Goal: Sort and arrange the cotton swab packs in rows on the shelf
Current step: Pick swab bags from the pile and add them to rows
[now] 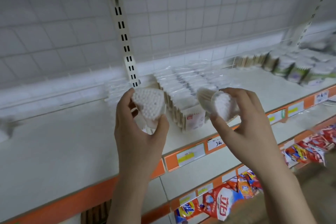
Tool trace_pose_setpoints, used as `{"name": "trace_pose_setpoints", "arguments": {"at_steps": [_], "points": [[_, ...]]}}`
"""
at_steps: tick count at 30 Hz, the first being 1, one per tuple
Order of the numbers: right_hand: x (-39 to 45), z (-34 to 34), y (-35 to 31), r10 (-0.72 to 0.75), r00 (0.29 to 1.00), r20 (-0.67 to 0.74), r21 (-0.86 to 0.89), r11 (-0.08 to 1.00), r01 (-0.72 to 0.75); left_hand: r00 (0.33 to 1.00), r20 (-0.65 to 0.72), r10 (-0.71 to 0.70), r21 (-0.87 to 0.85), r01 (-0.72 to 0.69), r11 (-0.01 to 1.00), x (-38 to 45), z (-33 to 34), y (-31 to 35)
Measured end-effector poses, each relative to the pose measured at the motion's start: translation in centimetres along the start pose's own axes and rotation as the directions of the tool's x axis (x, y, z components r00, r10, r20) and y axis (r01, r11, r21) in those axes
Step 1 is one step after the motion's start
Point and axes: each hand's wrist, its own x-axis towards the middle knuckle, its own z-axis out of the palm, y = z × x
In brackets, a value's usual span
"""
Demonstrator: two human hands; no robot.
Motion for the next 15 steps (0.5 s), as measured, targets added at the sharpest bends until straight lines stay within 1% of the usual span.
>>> {"name": "trace_pose_setpoints", "arguments": {"at_steps": [4, 7, 11, 13, 15], "points": [[2.1, -0.7, 0.7, -0.028, 0.999, -0.030, -0.037, 0.999, 0.027, 1.000, 0.019, 0.008, -0.042, -0.007, 0.999, 1.7, 1.9, -0.1], [3.1, -1.2, 1.6, -0.020, 1.000, -0.020, -0.089, 0.996, 0.018, 0.999, 0.036, 0.040, -0.043, -0.039, 0.998, 2.6, 3.2, -0.2], [4.0, -2.1, 3.2, 0.021, 1.000, -0.015, -0.127, 0.992, -0.023, 0.989, 0.110, 0.100, 0.054, -0.107, 0.993, 3.6, 5.0, -0.2], [4.7, -2.8, 4.4, 0.031, 0.999, -0.026, -0.123, 0.992, -0.034, 0.987, 0.116, 0.109, 0.082, -0.119, 0.989, 4.2, 6.2, 0.1], [5.5, -3.4, 5.8, 0.006, 0.999, -0.050, -0.125, 0.992, -0.012, 0.986, 0.104, 0.134, 0.119, -0.146, 0.982, 4.5, 7.5, 0.5]]}}
